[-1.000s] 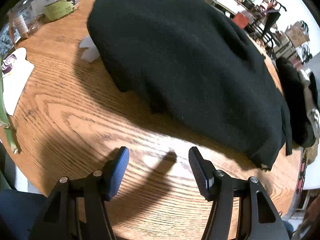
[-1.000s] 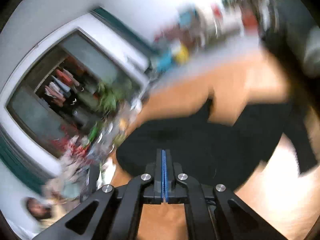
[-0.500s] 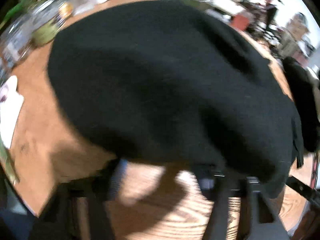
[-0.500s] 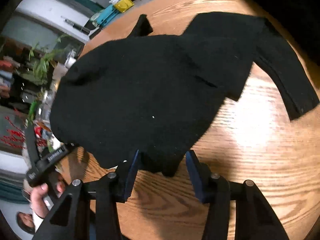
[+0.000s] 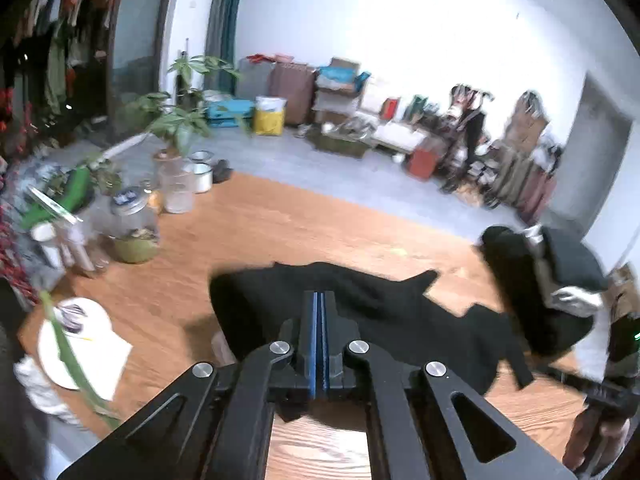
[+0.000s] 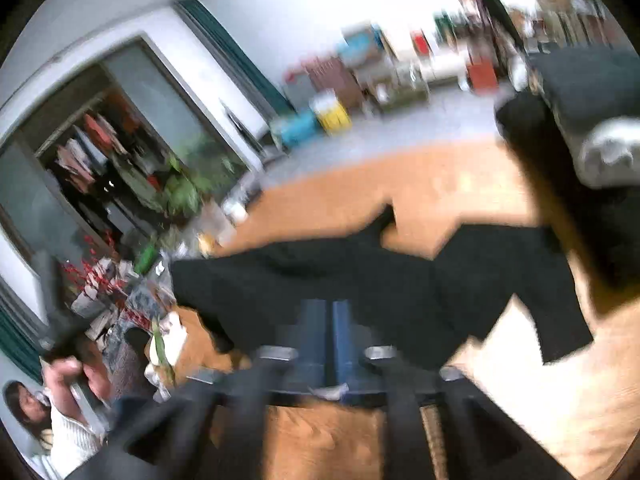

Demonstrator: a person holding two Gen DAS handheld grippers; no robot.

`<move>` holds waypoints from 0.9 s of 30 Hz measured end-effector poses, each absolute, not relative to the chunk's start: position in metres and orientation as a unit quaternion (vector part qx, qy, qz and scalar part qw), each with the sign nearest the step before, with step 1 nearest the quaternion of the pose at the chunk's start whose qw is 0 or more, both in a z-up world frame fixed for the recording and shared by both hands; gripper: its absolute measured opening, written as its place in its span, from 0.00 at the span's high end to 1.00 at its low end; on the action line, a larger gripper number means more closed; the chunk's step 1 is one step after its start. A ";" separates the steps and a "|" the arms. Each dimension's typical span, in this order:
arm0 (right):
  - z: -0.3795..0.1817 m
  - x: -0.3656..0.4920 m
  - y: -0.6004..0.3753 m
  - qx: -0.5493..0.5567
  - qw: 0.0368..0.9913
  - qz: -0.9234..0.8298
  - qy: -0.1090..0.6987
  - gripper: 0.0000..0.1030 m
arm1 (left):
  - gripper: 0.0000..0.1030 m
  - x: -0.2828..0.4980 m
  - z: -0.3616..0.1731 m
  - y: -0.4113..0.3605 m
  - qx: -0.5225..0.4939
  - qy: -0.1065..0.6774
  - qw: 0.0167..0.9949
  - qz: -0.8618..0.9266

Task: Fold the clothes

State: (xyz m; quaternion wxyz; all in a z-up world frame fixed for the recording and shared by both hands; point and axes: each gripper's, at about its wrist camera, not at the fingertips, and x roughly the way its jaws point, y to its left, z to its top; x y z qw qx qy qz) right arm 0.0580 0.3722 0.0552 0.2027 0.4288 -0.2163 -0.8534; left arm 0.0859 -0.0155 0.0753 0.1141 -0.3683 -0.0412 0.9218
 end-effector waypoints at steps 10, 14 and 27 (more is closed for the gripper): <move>-0.050 0.023 0.325 0.627 0.100 -0.771 -0.056 0.48 | 0.49 0.092 -0.056 0.020 -0.574 -0.074 0.136 0.804; -0.028 0.013 0.325 0.582 0.157 -0.792 -0.100 0.92 | 0.45 0.089 -0.068 0.033 -0.590 -0.070 0.143 0.792; 0.140 0.084 0.402 0.182 0.410 -0.846 -0.288 0.93 | 0.44 0.097 -0.065 0.094 -0.544 -0.187 0.249 0.779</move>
